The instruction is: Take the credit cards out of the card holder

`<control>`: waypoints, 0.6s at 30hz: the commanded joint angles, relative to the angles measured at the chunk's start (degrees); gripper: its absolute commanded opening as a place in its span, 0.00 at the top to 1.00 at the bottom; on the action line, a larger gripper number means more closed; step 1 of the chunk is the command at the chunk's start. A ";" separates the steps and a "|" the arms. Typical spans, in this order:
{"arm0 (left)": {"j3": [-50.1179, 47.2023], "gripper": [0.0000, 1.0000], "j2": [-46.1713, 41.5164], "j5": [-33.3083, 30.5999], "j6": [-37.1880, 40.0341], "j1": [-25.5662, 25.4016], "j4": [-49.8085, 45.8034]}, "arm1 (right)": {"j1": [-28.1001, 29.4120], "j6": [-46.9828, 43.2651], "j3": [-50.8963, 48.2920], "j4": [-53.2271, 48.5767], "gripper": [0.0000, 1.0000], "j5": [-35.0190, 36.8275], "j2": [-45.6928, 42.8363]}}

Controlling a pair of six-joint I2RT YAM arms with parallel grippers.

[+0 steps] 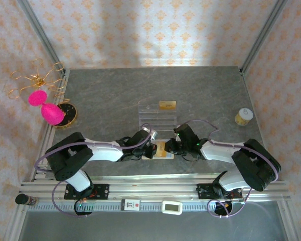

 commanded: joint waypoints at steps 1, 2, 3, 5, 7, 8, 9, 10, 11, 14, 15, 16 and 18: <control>0.64 1.00 1.32 0.66 0.03 -0.78 0.30 | -0.18 -0.40 -0.88 0.93 0.82 -0.42 1.34; 0.36 1.00 1.35 0.58 0.10 -0.85 0.46 | -0.18 -0.45 -0.86 1.23 0.81 -0.49 1.68; 0.30 1.00 1.40 0.54 -0.06 -0.88 0.27 | -0.18 -0.44 -0.81 1.41 0.81 -0.67 2.06; 0.31 1.00 1.46 0.60 0.20 -1.08 -0.10 | -0.18 -0.54 -0.53 2.44 0.80 -1.80 2.82; 0.39 1.00 1.65 0.57 0.37 -1.09 -0.63 | -0.18 -0.79 0.05 2.28 0.80 -2.00 3.52; 0.40 1.00 1.56 0.34 0.39 -1.08 -1.23 | -0.18 -0.84 0.40 1.54 0.83 -1.41 3.72; 0.29 1.00 1.43 -0.10 0.39 -1.05 -1.73 | -0.18 -0.82 0.52 0.91 0.87 -0.33 3.40; -0.02 1.00 0.86 -0.36 0.37 -1.08 -1.91 | -0.18 -0.80 0.37 0.16 0.92 0.88 2.63; -0.57 1.00 0.03 -0.64 0.06 -1.05 -1.75 | -0.18 -0.95 0.36 -1.07 0.96 2.55 1.60; -1.66 1.00 -1.69 -0.83 -0.71 -1.05 -0.98 | -0.34 -1.67 0.35 -5.58 1.00 7.73 -2.85; -1.65 1.00 -2.00 -0.85 -0.76 -0.97 -1.08 | -0.44 -1.75 0.28 -6.65 1.00 8.99 -4.39; -1.34 1.00 -2.31 -0.95 -0.76 -1.00 -1.19 | -0.52 -1.95 0.28 -7.66 1.00 9.66 -6.18; -0.52 0.95 -3.90 -1.38 -0.95 -0.90 -1.55 | -0.53 -2.66 0.67 -9.19 1.00 10.76 -9.46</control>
